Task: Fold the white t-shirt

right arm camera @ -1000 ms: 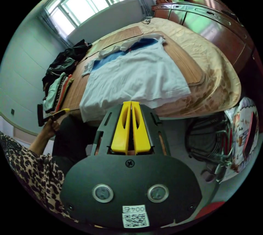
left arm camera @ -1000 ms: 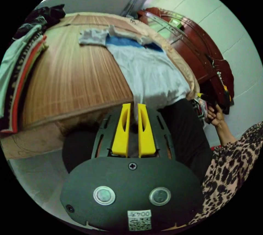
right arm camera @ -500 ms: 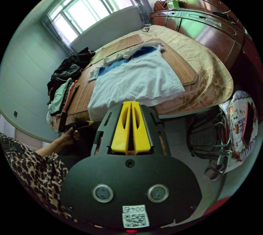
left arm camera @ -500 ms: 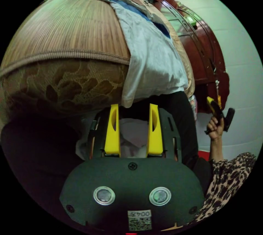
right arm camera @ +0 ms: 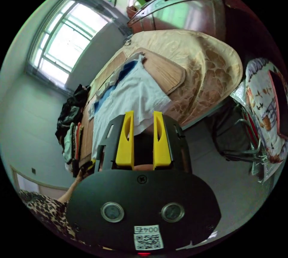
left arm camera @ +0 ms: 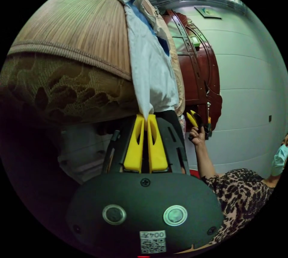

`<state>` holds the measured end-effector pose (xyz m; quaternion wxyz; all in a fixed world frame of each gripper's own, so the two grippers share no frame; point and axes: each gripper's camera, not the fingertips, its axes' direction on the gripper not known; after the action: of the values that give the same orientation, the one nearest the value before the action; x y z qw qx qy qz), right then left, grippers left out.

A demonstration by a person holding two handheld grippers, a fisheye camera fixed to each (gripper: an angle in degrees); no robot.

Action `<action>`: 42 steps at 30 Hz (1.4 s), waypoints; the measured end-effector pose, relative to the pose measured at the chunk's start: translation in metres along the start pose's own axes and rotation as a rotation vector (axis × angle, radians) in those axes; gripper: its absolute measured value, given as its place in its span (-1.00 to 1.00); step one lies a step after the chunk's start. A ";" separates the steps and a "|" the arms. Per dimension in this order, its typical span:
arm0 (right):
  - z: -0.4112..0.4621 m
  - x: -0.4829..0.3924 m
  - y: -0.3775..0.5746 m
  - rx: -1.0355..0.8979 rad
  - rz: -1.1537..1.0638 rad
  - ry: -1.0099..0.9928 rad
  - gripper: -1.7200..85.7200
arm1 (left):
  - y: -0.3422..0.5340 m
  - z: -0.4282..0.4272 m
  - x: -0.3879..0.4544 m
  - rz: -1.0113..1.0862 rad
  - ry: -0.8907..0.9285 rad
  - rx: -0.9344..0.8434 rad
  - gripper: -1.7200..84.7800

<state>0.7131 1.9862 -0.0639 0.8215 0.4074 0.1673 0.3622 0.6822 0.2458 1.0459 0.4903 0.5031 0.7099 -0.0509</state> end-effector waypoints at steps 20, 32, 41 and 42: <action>0.066 0.117 -0.056 -0.040 0.390 -0.265 -0.69 | -0.058 -0.102 0.041 -0.020 0.136 0.051 -0.91; 0.031 0.116 -0.050 -0.110 0.249 -0.155 -0.84 | -0.135 -0.160 0.095 0.019 0.043 0.096 -0.91; 0.043 0.164 -0.010 -0.083 0.372 -0.365 -0.55 | -0.183 -0.151 0.140 -0.014 0.064 0.094 -0.91; 0.046 0.166 -0.009 -0.081 0.369 -0.381 -0.55 | -0.189 -0.152 0.147 -0.017 0.067 0.094 -0.90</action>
<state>0.8560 2.0787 -0.0392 0.7737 0.4588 -0.0821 0.4291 0.4376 0.3369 0.9343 0.4415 0.5209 0.7271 -0.0715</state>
